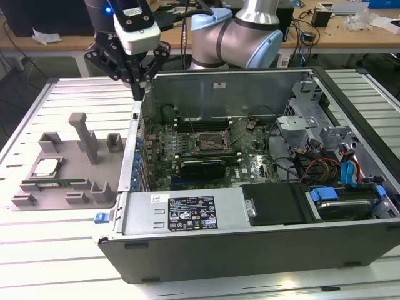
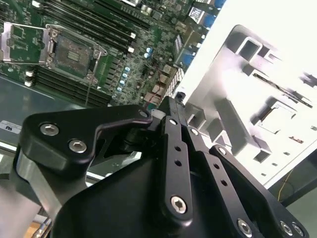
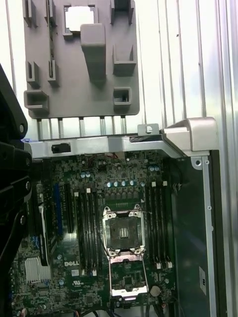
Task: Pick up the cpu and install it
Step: 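Reach for the cpu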
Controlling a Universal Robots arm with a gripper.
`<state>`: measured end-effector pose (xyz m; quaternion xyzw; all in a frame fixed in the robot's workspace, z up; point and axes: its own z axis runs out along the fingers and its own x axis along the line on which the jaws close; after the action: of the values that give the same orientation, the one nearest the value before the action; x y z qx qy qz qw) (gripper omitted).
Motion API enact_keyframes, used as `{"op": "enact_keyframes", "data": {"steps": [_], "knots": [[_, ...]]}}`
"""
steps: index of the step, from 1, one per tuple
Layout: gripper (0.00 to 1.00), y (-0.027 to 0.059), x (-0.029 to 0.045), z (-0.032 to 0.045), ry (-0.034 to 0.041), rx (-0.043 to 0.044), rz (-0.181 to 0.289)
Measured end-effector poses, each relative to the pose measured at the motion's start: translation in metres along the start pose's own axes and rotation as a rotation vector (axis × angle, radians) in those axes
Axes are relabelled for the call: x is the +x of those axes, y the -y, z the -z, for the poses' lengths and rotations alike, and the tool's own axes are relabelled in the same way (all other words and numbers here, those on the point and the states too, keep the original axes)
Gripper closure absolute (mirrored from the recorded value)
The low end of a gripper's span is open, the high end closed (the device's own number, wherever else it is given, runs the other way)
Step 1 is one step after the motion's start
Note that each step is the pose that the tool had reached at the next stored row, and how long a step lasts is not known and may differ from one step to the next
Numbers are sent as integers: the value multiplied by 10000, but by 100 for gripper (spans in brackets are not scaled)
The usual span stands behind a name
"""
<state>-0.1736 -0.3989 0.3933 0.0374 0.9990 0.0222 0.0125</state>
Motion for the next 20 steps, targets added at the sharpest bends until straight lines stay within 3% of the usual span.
{"op": "enact_keyframes", "data": {"steps": [7, 13, 20], "knots": [[89, 10, 139, 4, 0, -1, 0], [89, 23, 312, 8, 0, -1, 0], [89, 34, 461, 12, 0, -4, -1]]}}
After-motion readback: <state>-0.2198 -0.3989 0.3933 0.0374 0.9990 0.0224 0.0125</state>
